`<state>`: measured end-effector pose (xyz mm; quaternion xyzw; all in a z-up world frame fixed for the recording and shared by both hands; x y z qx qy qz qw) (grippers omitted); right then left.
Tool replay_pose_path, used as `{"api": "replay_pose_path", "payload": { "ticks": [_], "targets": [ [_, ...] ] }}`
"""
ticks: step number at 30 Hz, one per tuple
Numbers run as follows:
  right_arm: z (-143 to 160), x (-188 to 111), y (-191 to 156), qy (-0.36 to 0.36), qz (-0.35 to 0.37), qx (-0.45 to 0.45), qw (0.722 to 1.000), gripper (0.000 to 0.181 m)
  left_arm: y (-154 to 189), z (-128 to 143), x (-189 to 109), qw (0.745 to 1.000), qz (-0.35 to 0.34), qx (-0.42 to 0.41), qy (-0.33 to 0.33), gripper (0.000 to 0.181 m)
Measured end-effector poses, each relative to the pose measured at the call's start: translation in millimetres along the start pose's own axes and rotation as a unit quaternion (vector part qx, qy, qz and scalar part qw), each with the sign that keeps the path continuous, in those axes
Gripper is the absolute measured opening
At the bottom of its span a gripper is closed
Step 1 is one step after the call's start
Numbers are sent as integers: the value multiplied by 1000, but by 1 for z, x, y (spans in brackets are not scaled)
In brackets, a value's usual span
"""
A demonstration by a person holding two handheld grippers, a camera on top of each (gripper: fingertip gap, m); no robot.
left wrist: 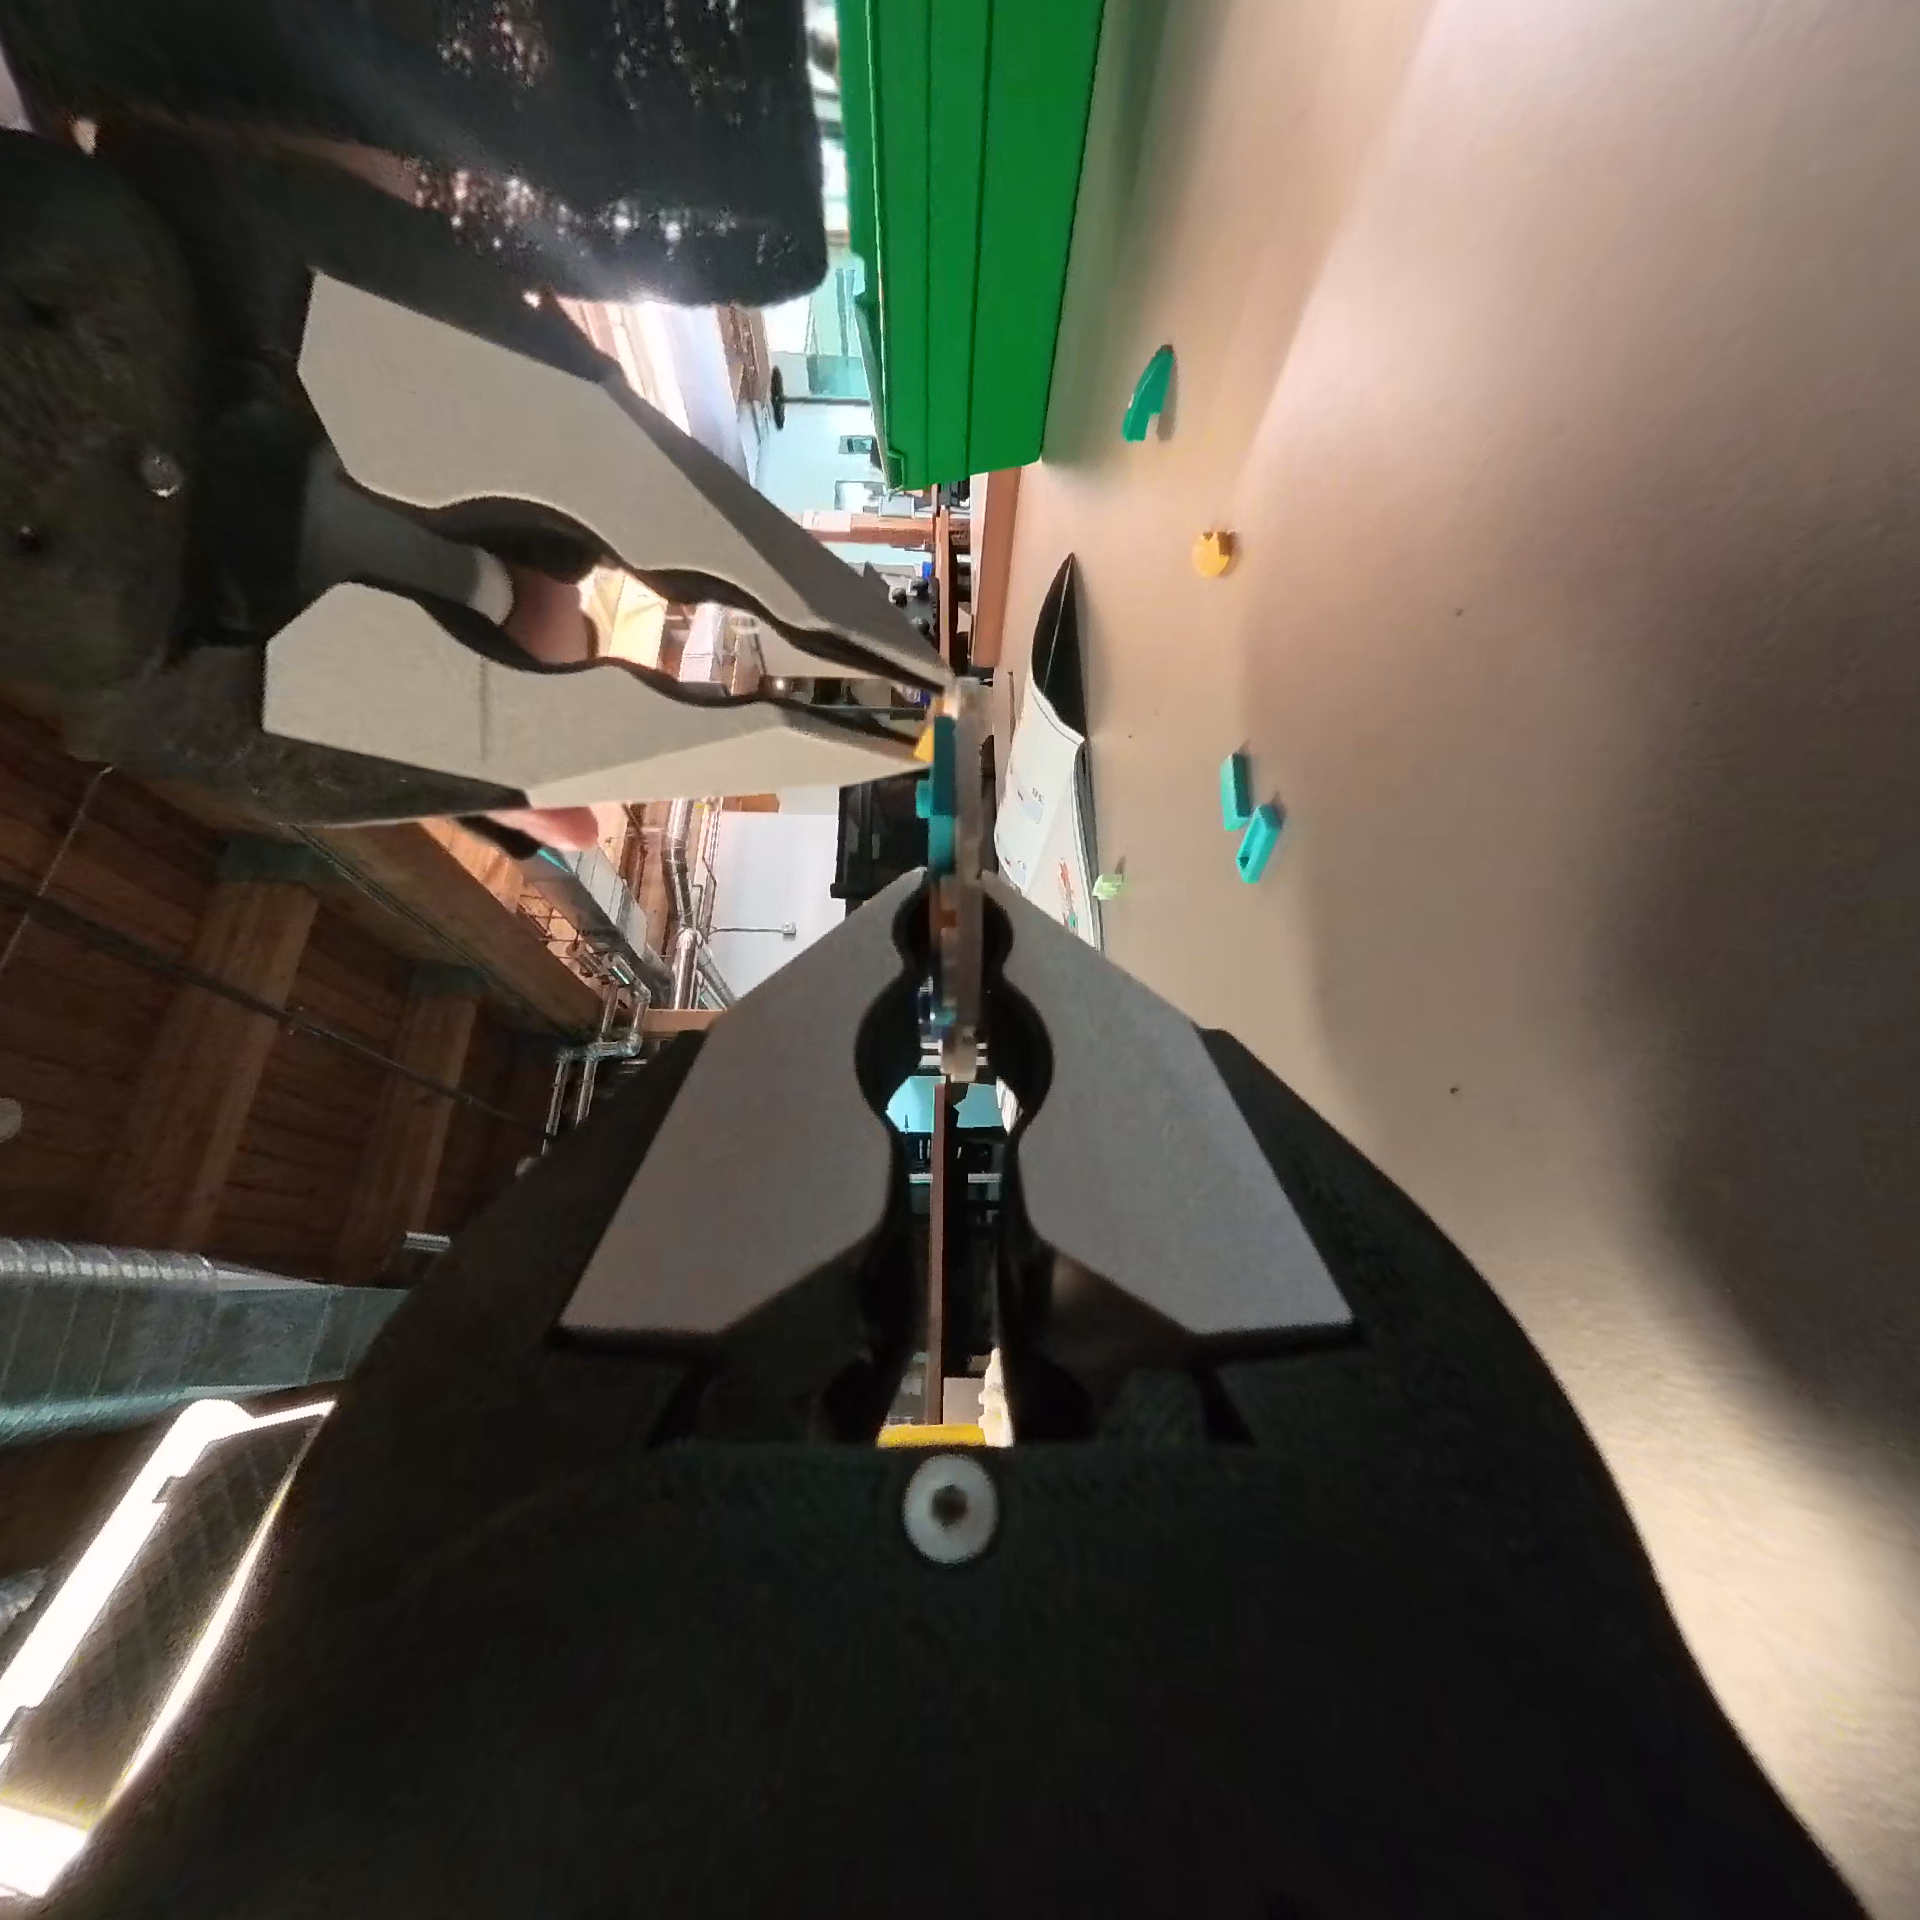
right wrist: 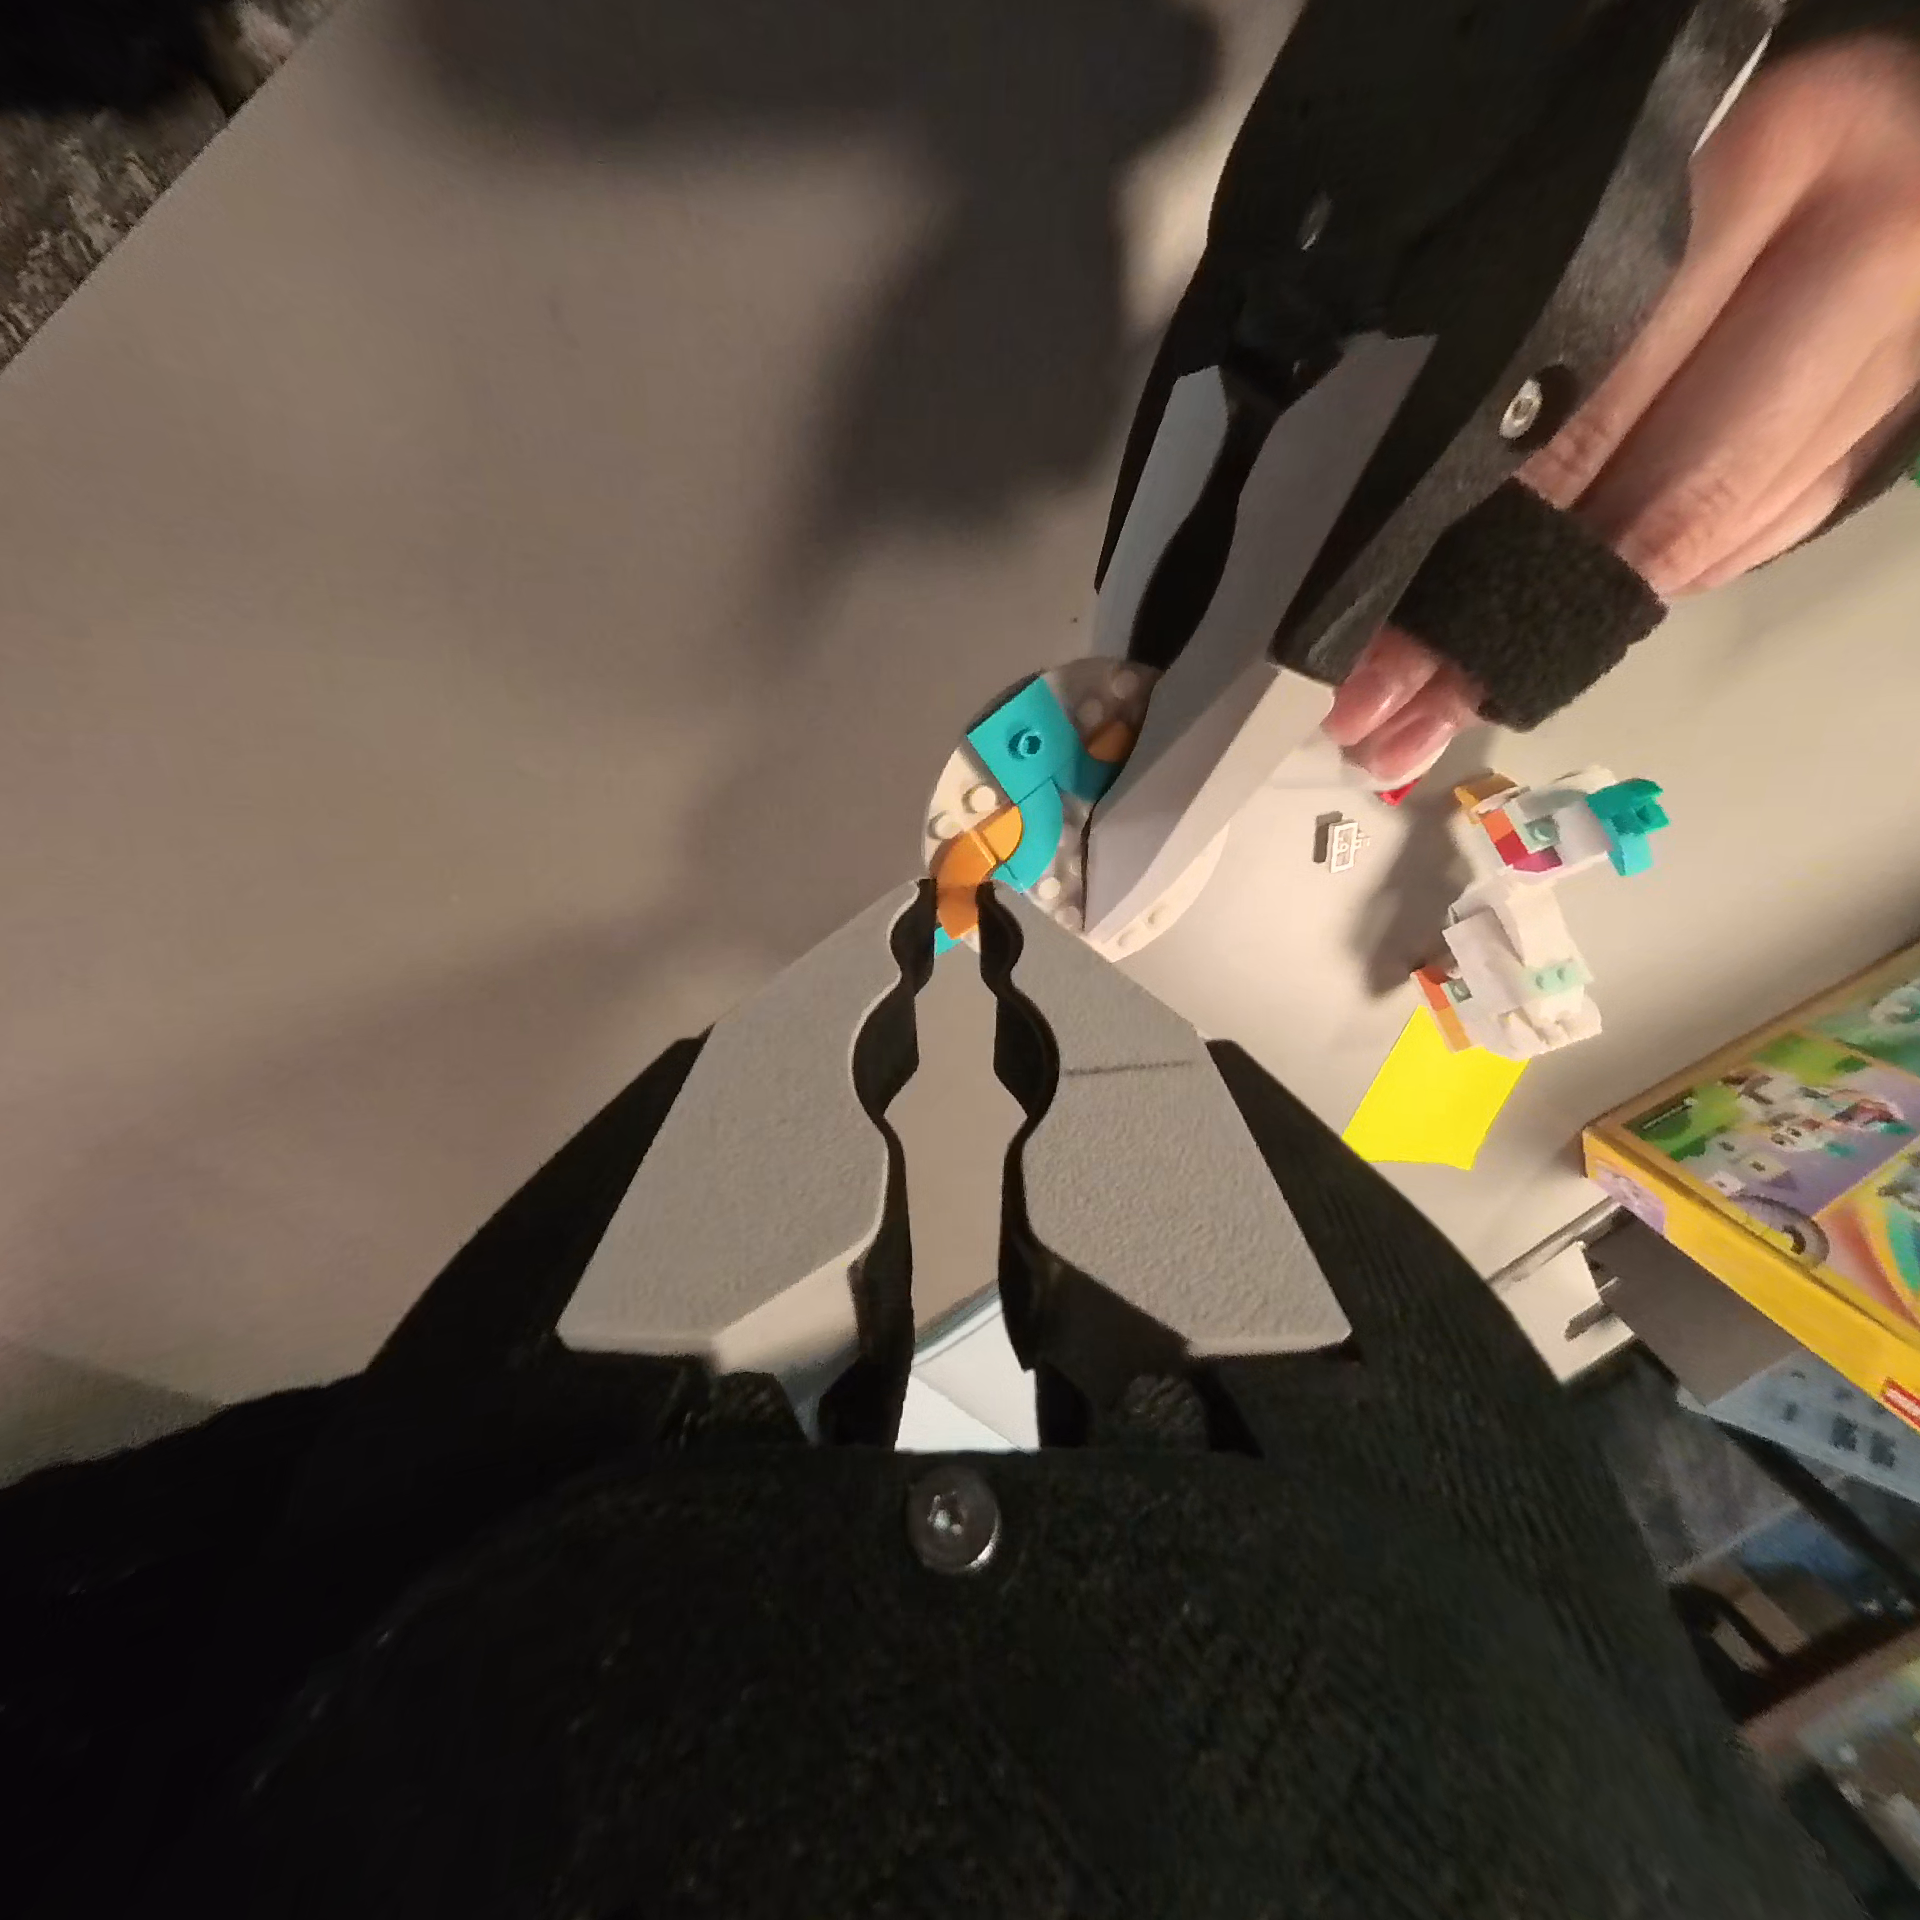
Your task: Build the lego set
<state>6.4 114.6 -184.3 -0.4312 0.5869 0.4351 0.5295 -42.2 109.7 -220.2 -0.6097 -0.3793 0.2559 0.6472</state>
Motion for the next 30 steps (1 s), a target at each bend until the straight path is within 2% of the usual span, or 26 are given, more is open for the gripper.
{"api": "replay_pose_path", "payload": {
  "ticks": [12,15,18,22,25,28,30],
  "targets": [
    [2,-2,3,-16,1,7,1000,13,0,0,0,1000,-1,-2,0,4],
    [7,-8,4,-18,29,37,999,22,-1,1,1,1000,-2,-7,-4,4],
    [9,-16,4,10,106,86,991,38,-5,5,2,999,-13,-24,-19,4],
    [6,-19,4,24,302,99,948,57,-14,12,5,996,-35,-64,-43,4],
    [4,-11,-2,-5,405,93,910,45,-16,15,5,995,-39,-72,-51,4],
    [3,-6,-5,-46,472,78,877,29,-16,15,5,995,-41,-79,-53,4],
    [1,-3,-5,-64,490,70,866,25,-17,16,5,994,-42,-84,-54,4]
  ]
}}
Point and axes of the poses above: each gripper's, where its closed fingertips meet, x out along the fingers, z out of its underside, y = z × x across the jaws, the point moved 4 cm from there along -x, back along the fingers, and after that the axes turned 12 degrees about -z, right-handed, at the moved point
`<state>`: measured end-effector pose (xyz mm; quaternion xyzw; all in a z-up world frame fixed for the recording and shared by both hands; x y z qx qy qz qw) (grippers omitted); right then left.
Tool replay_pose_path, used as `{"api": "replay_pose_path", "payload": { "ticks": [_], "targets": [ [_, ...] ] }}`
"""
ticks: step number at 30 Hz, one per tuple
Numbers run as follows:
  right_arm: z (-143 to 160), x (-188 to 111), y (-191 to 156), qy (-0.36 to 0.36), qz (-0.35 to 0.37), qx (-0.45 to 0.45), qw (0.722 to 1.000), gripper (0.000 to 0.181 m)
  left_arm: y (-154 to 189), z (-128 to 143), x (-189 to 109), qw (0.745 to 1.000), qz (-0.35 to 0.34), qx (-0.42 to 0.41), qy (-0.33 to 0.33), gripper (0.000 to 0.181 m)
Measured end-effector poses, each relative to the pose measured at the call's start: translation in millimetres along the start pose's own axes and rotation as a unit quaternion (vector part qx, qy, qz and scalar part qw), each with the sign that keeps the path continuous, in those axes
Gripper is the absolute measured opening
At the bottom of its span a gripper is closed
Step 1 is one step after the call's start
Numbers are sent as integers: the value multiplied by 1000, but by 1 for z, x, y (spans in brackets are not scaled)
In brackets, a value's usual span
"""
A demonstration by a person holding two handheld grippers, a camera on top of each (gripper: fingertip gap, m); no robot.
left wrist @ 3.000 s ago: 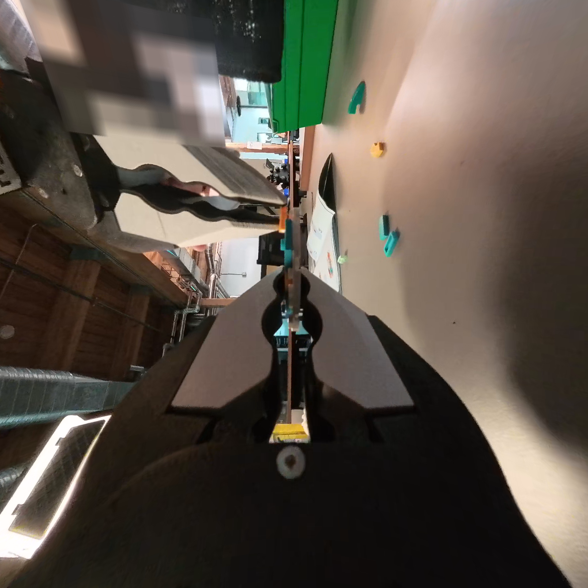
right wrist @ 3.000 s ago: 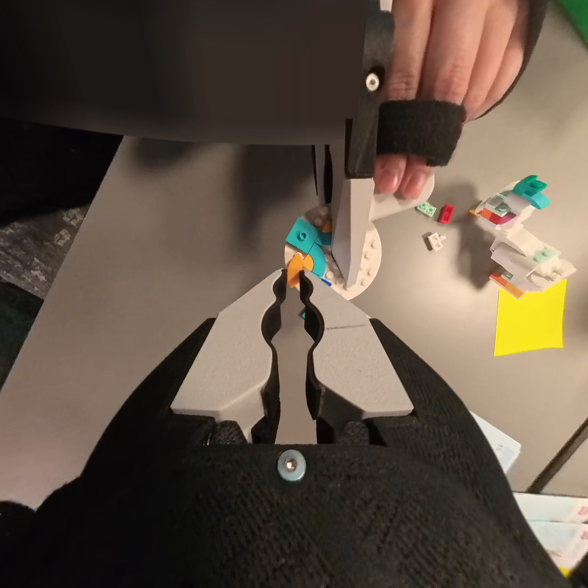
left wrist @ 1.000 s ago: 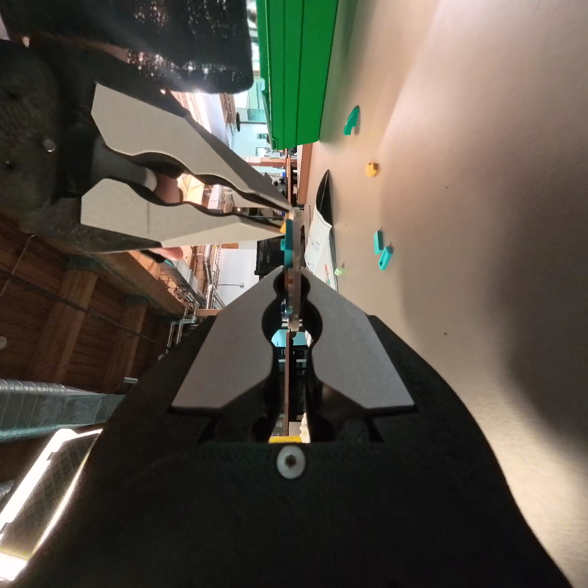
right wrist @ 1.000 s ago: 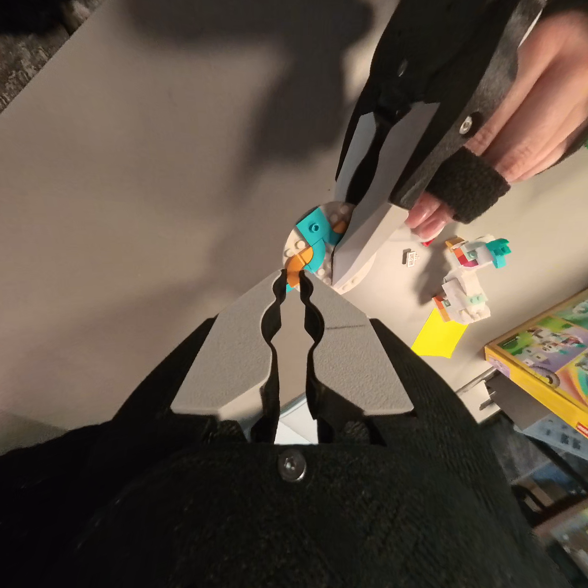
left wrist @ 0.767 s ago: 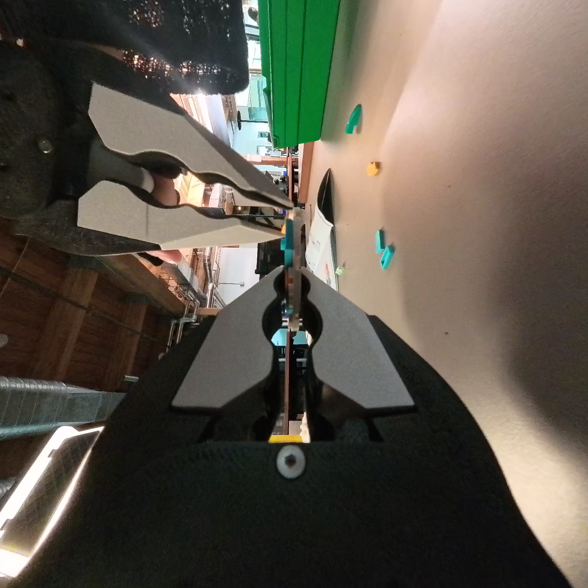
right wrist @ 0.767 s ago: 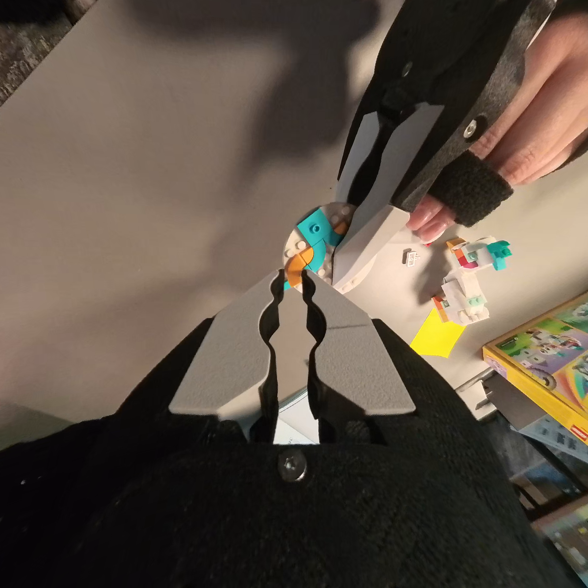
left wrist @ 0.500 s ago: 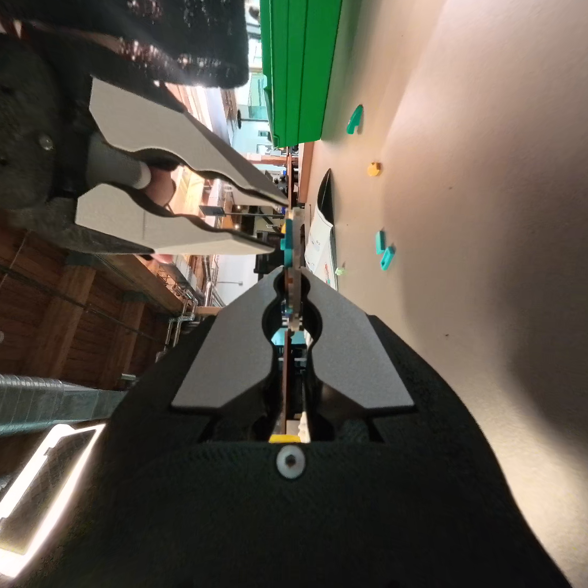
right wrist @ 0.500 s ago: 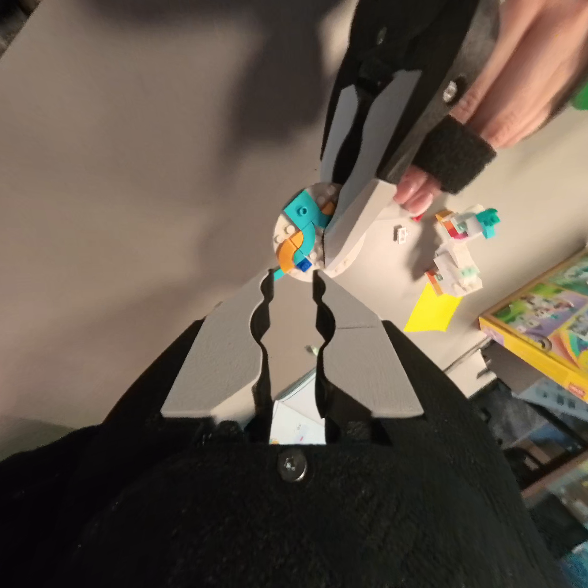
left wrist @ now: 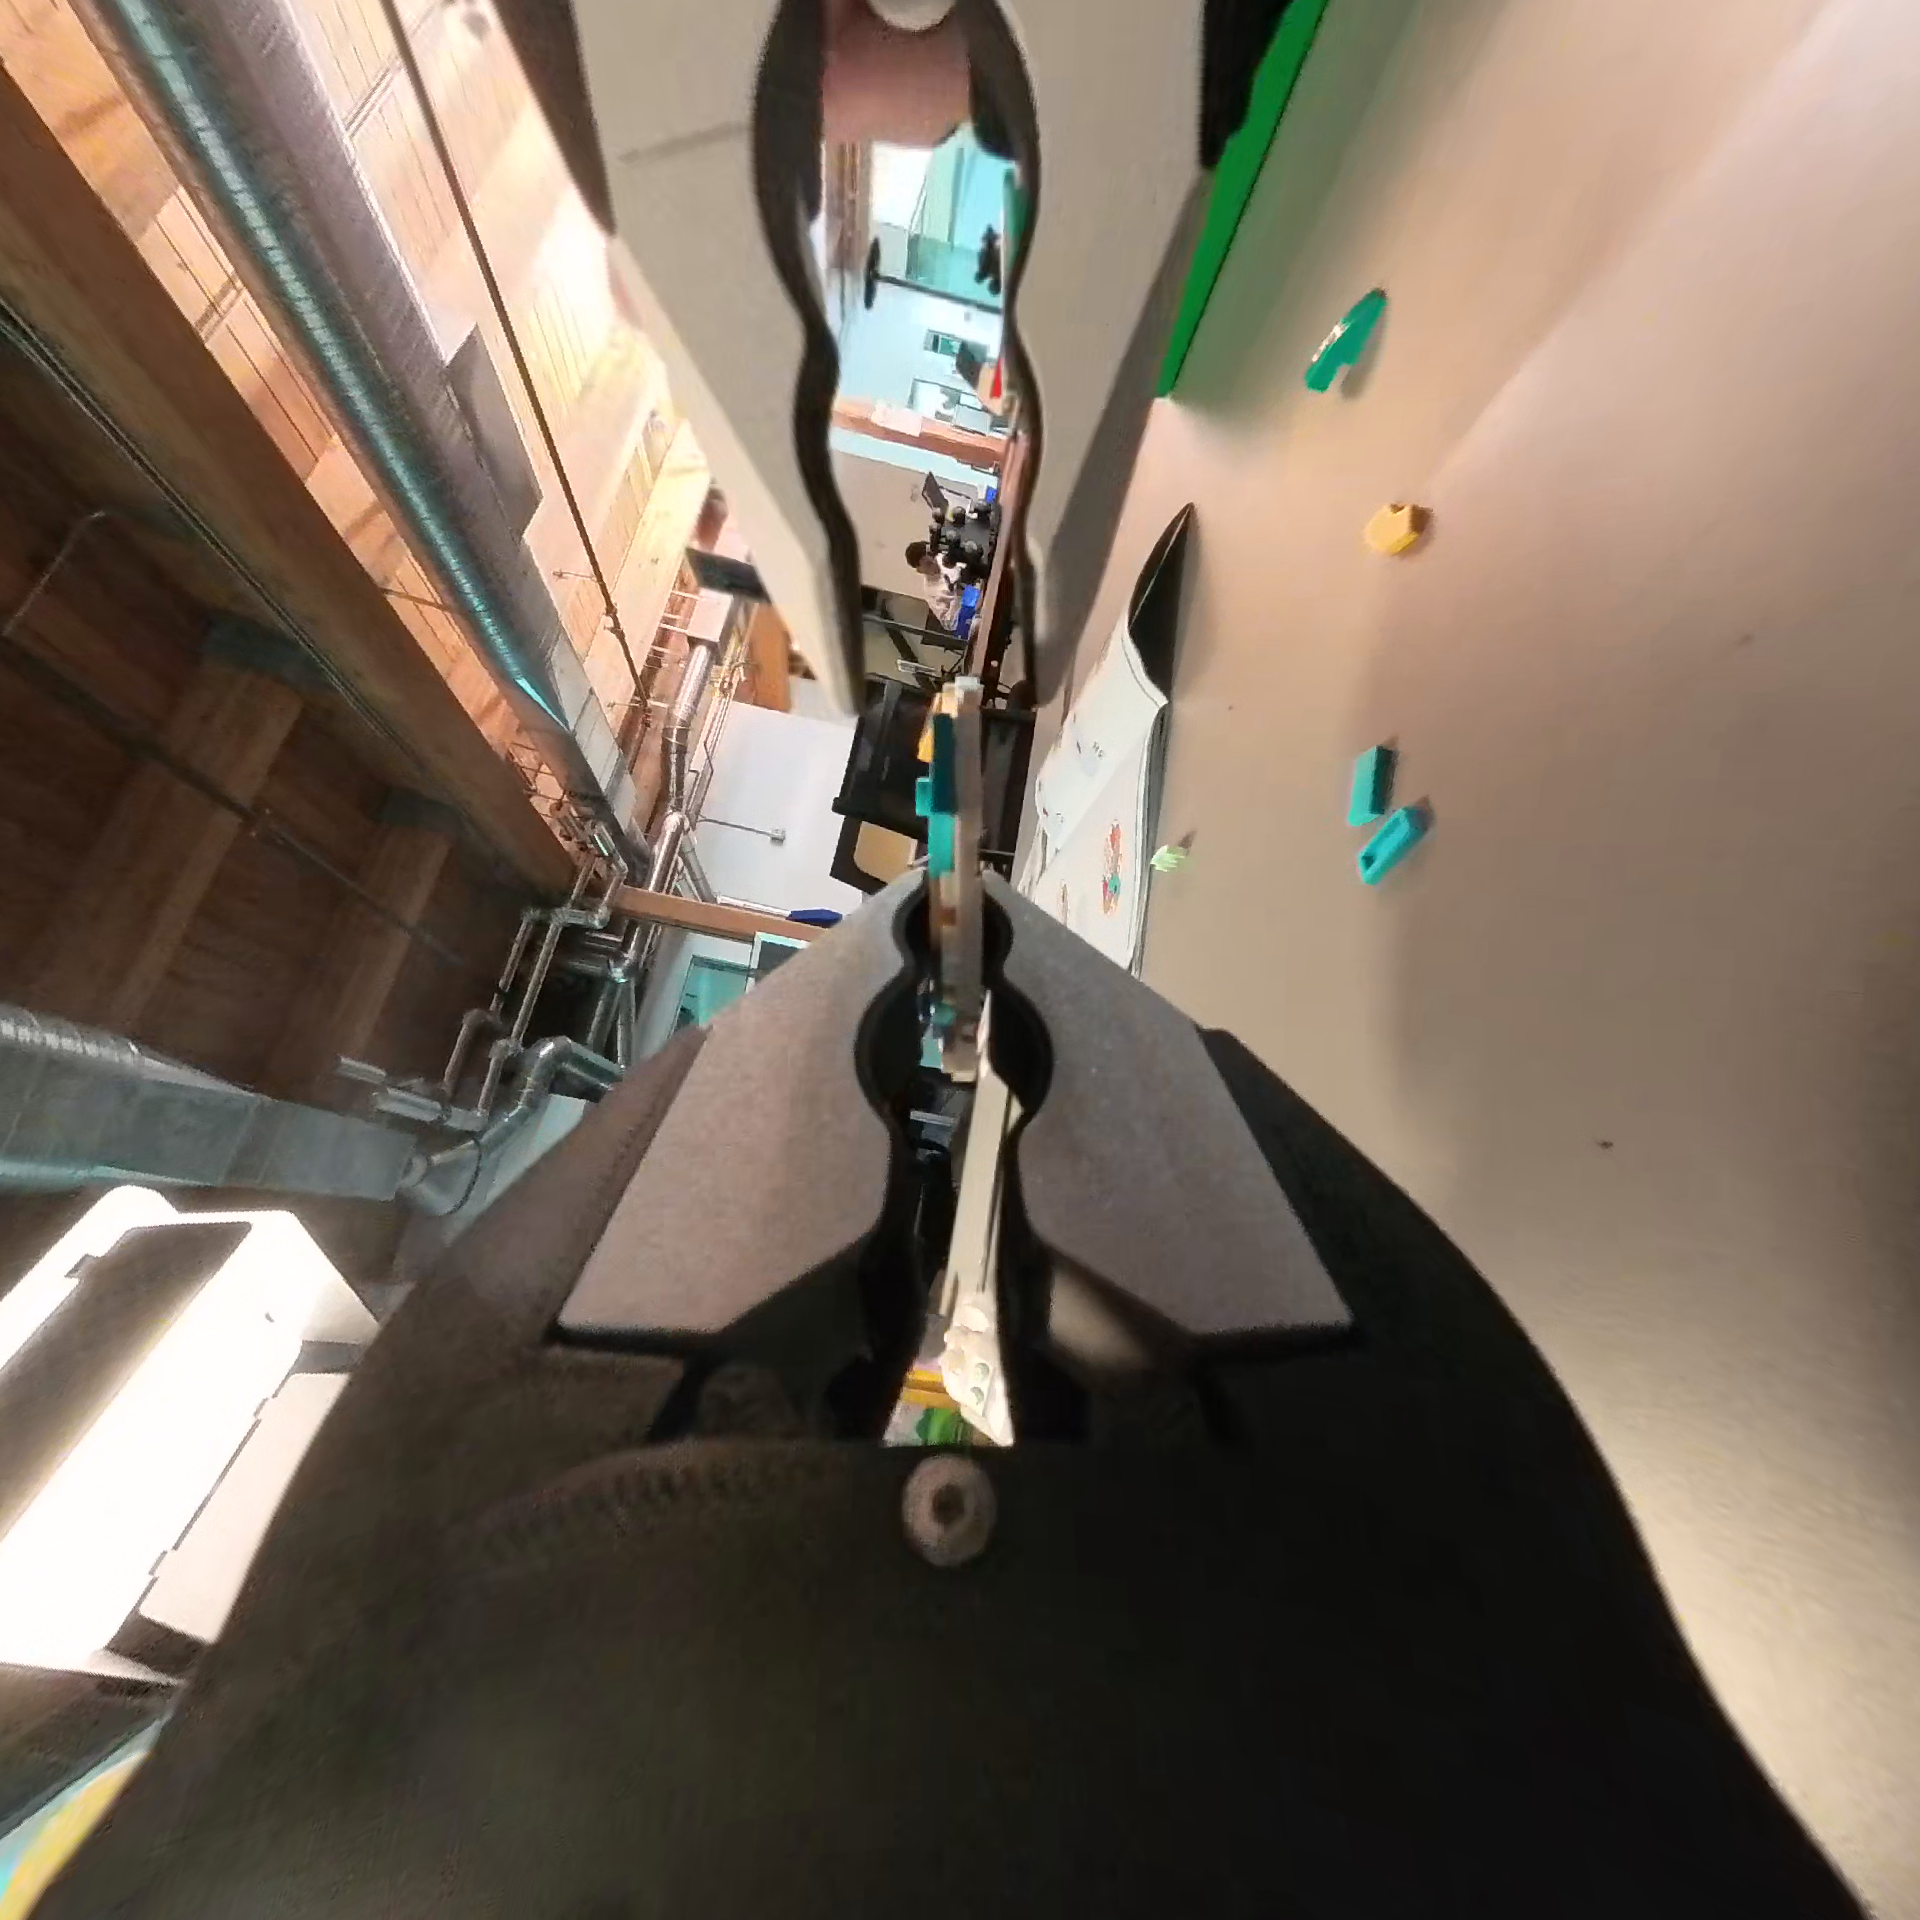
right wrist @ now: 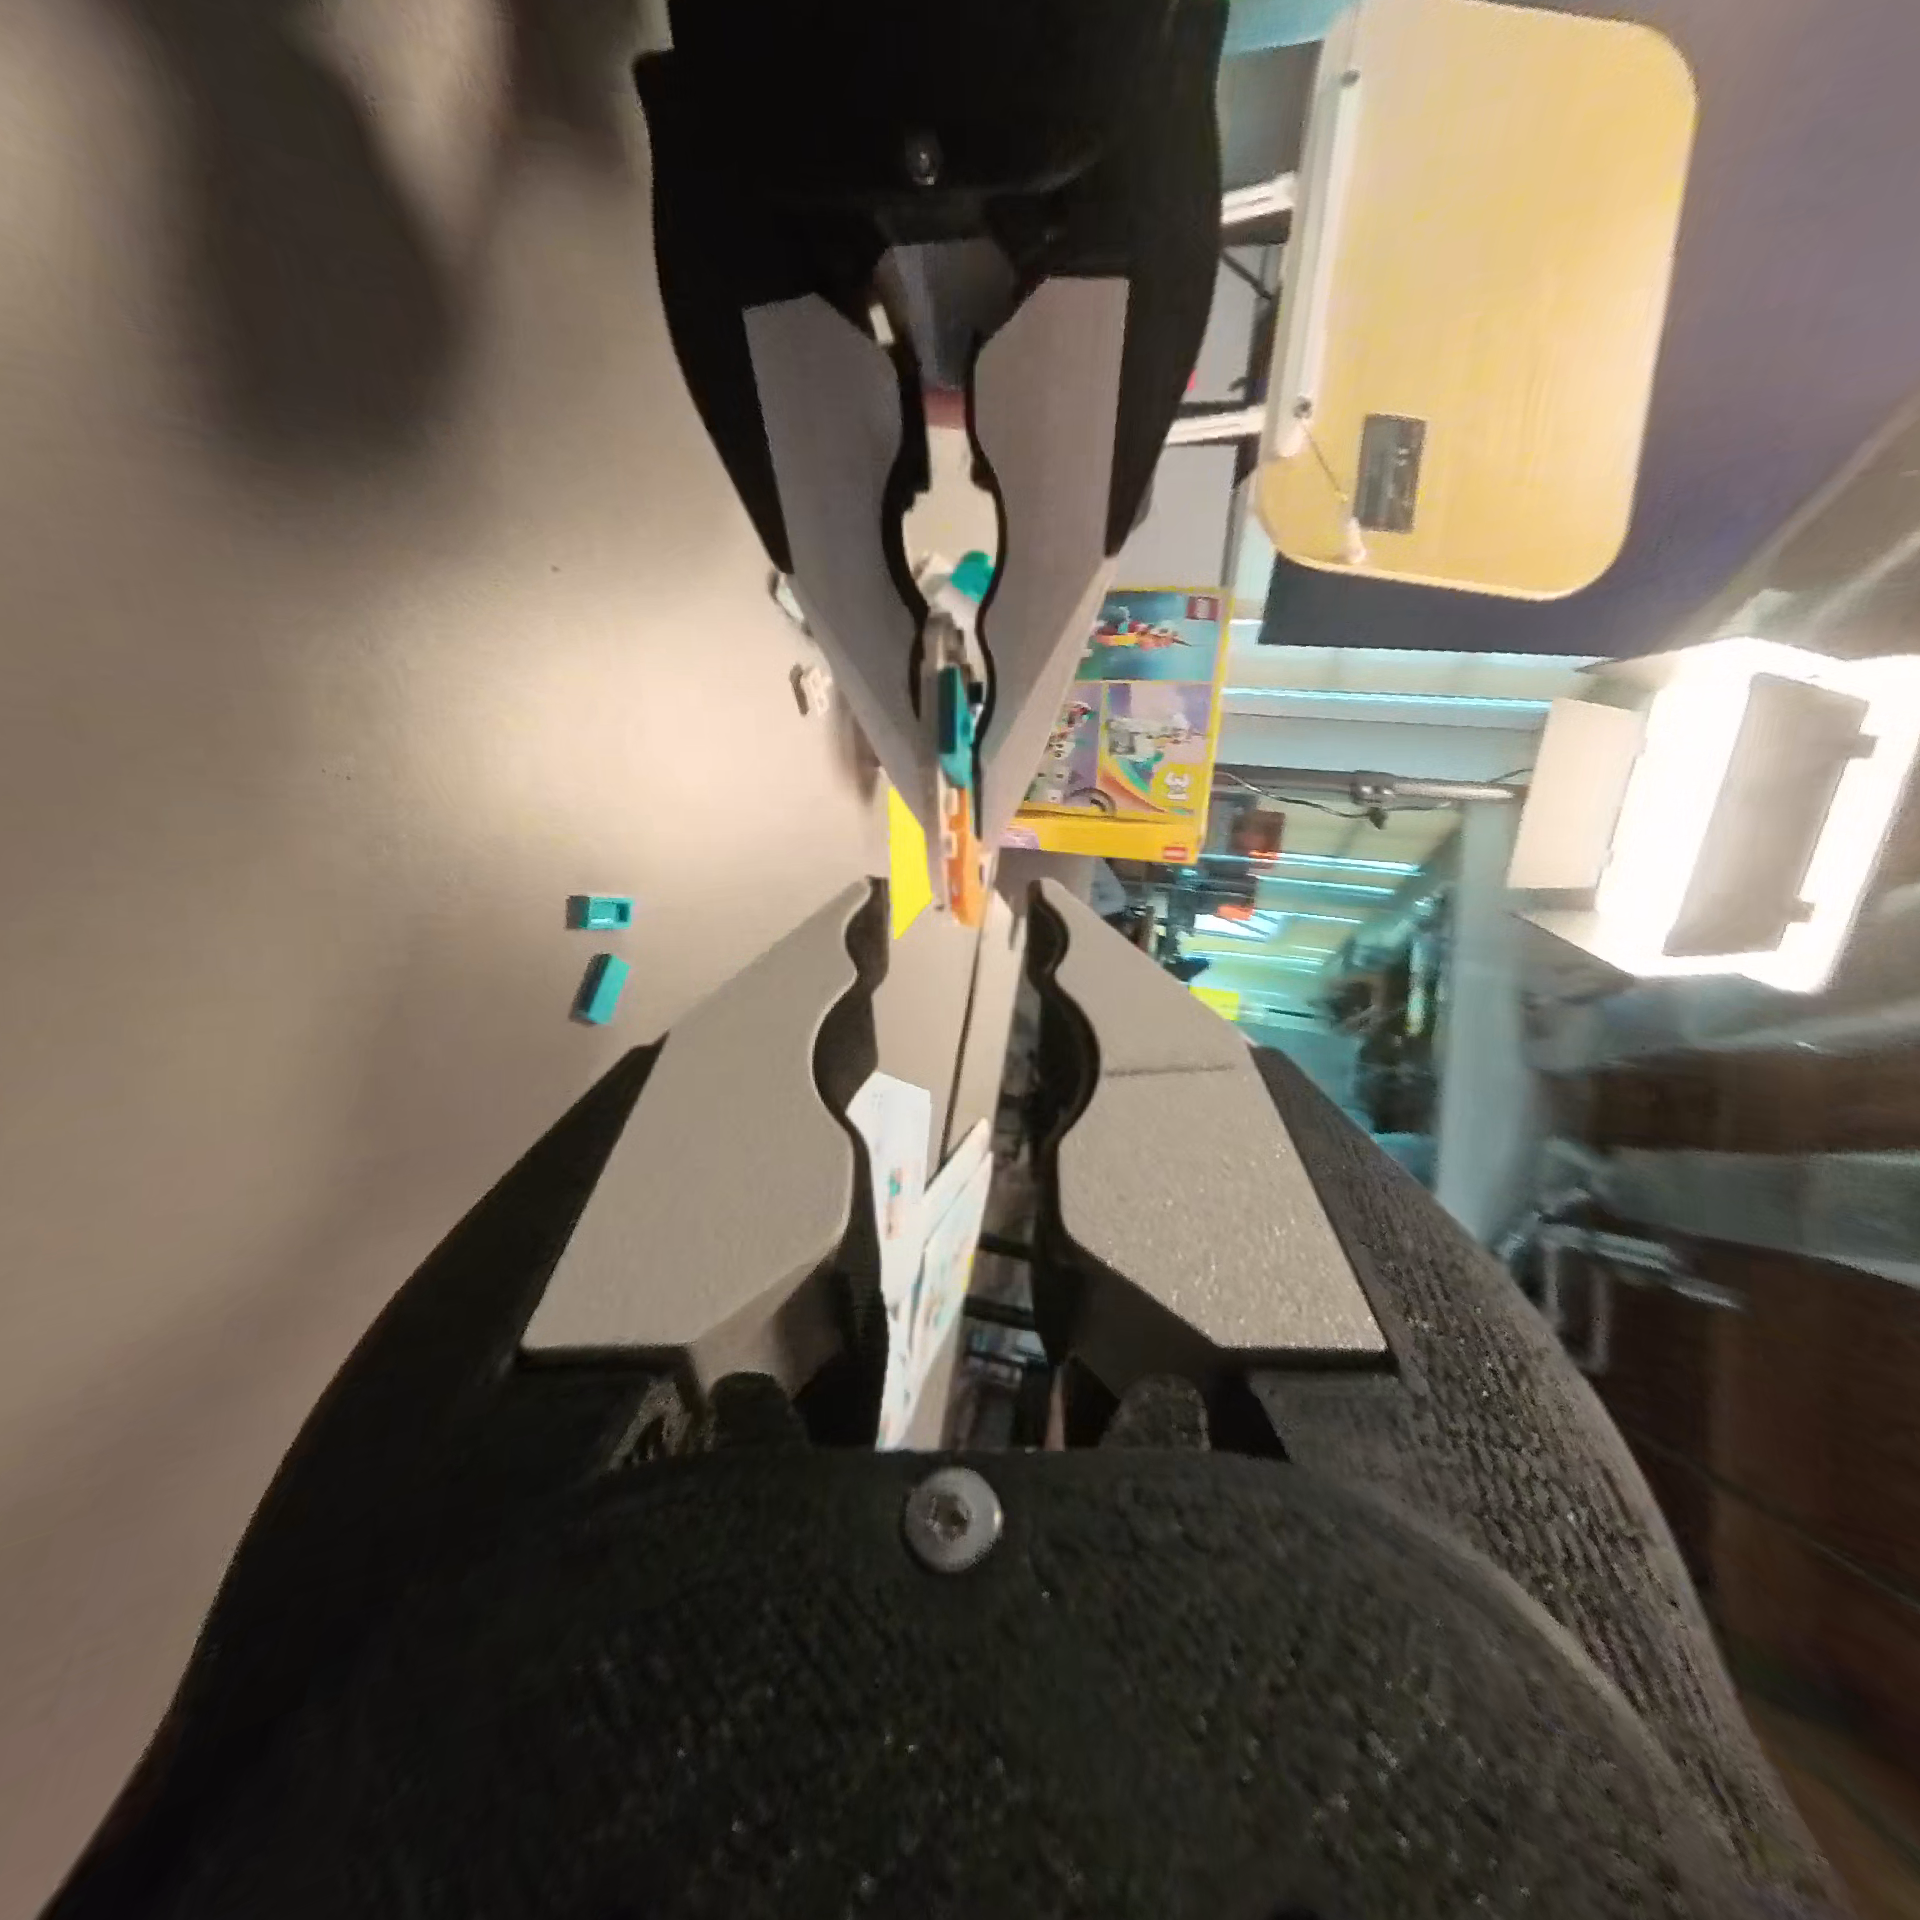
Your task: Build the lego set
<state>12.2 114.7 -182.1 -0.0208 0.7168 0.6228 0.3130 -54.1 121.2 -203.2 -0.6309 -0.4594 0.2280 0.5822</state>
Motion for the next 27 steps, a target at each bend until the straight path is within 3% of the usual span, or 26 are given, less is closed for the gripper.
{"api": "replay_pose_path", "payload": {
  "ticks": [13,27],
  "targets": [
    [-2,7,-4,-6,33,-43,998,7,1,-3,-1,1000,3,4,5,4],
    [-8,-1,0,25,32,-19,999,4,-5,-9,-4,999,-3,-19,26,4]
  ]
}}
Point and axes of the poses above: each gripper's, where its closed fingertips meet, x out along the fingers, z out of its underside, y = z × x across the jaws, the point moved 4 cm from there along -x, back along the fingers, and after that the axes turned 12 degrees about -z, right-handed, at the moved point
